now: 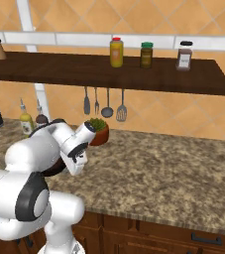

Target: Pick up the bowls on the counter and stack them on top of one another in the open cabinet. Place the smaller bowl on top of the larger bowl.

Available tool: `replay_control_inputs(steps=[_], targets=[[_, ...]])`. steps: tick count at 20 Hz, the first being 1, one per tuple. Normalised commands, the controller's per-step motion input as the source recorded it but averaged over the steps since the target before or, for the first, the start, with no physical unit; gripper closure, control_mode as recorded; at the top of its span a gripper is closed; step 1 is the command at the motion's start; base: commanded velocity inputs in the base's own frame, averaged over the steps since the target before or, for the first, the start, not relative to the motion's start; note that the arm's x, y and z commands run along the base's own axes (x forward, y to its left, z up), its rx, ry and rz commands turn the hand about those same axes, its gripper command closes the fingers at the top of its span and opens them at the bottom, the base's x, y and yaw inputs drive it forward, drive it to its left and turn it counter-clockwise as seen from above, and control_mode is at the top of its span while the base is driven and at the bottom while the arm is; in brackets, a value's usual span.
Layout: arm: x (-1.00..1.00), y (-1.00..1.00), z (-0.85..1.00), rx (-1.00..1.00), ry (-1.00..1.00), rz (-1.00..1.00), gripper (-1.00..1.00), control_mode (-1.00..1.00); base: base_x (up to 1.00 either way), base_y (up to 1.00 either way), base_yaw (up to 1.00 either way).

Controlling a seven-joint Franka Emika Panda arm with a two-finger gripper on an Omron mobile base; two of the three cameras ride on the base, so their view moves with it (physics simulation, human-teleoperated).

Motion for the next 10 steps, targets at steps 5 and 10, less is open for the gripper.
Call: replay_control_inputs(steps=[5, 10], targets=[[0.00, 0.09, -0.40, 0.03, -0.07, 0.02, -1.00, -1.00, 0.00, 0.00, 0.00], [0.00, 0.11, -0.15, 0.01, -0.08, 0.00, -1.00, -1.00, 0.00, 0.00, 0.00]])
